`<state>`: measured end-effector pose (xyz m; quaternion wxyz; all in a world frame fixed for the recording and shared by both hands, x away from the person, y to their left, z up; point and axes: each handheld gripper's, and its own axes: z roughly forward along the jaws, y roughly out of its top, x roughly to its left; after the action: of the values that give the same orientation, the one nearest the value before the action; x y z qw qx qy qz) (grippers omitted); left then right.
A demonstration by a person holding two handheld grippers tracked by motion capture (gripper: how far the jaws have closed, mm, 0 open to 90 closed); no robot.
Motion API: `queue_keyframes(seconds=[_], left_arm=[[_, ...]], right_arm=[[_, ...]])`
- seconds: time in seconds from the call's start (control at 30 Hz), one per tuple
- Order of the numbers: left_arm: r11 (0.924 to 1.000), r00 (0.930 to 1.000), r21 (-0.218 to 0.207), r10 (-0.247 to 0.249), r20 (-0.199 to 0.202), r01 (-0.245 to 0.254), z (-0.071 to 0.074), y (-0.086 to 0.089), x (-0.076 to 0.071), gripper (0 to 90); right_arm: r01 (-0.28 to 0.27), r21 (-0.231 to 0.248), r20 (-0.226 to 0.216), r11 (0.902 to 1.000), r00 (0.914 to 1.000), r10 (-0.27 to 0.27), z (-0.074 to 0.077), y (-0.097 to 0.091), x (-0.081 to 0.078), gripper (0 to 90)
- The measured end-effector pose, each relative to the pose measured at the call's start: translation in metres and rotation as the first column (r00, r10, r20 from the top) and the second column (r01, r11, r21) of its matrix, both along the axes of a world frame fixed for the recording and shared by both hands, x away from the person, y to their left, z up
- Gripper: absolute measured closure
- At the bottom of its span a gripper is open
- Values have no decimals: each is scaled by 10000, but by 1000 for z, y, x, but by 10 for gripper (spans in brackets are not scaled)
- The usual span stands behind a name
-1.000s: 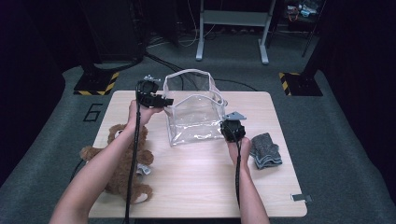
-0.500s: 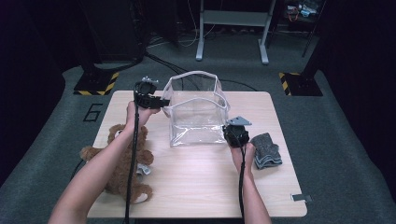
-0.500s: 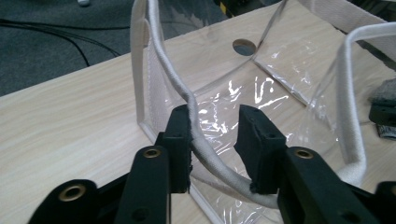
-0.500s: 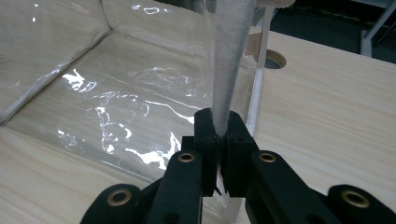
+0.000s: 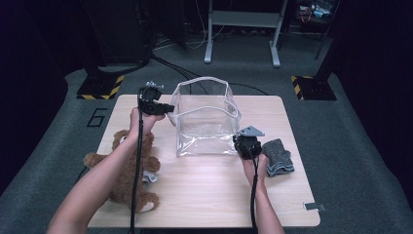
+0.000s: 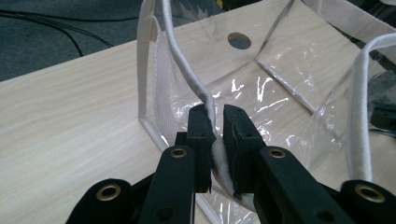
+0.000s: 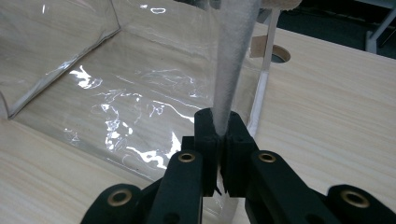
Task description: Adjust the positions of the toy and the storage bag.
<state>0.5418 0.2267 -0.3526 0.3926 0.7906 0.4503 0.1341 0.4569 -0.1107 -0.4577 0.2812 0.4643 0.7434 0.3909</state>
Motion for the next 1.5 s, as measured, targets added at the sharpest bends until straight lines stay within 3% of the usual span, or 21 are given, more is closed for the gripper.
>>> queue_keyframes(seconds=[0.13,0.37,1.03,1.13,1.37,1.43,1.5], left_arm=[[9998,9998,-102,-172,-36,172,0,1,-6,811],[9985,9997,-517,-175,-140,167,-2,5,-17,811],[9962,9978,-566,-659,-57,654,-3,18,-57,808],[9960,9983,-683,-580,-6,578,-4,18,-61,806],[9962,9973,-461,-733,97,737,-5,20,-67,799],[9959,9977,-608,-665,89,669,-6,21,-69,794],[9969,9978,-441,-638,168,645,-6,22,-69,780]], right_arm=[[-92,-193,77,9998,9999,93,1,1,-9,866],[-166,-67,164,9998,9997,167,0,-1,-26,866],[-525,128,228,9985,9984,522,-3,1,-67,866],[-561,136,218,9983,9982,558,-3,1,-73,866],[-717,-63,136,9974,9973,718,-6,0,-83,865],[-676,-64,140,9977,9976,677,-6,1,-87,861],[-693,-105,217,9975,9973,695,-7,1,-88,843]])
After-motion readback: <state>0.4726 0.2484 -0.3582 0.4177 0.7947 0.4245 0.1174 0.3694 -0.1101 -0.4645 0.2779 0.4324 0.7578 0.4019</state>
